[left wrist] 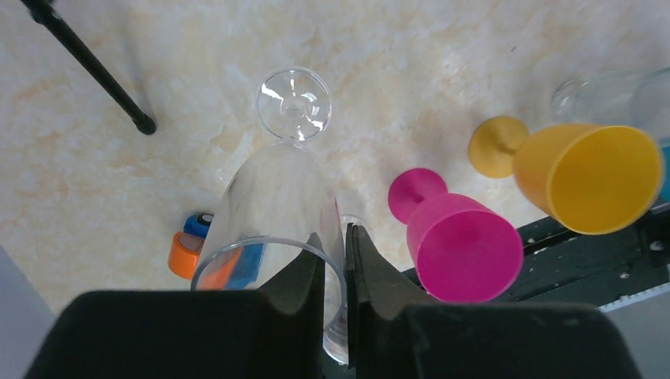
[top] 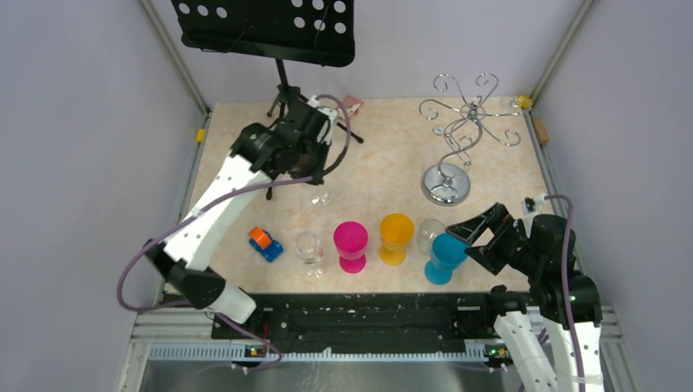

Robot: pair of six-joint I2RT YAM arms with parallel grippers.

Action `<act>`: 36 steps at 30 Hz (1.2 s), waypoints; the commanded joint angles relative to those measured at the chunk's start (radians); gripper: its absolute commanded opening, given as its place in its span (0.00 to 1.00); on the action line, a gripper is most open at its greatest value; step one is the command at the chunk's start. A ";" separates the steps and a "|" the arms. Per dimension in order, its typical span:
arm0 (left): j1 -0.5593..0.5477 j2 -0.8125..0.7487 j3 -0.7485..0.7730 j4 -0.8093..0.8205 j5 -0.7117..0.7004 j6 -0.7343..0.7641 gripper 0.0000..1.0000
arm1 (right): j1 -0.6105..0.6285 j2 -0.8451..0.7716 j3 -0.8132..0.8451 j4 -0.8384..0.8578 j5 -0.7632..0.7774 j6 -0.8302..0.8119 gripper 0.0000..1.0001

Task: Place the wine glass upside down on the wine glass rack
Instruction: Pick up the wine glass at the center of the board, then turn the wine glass upside down at the wine rack.

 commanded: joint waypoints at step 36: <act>-0.011 -0.435 -0.397 0.738 0.717 -0.563 0.00 | 0.009 0.137 0.119 0.310 -0.227 -0.049 0.77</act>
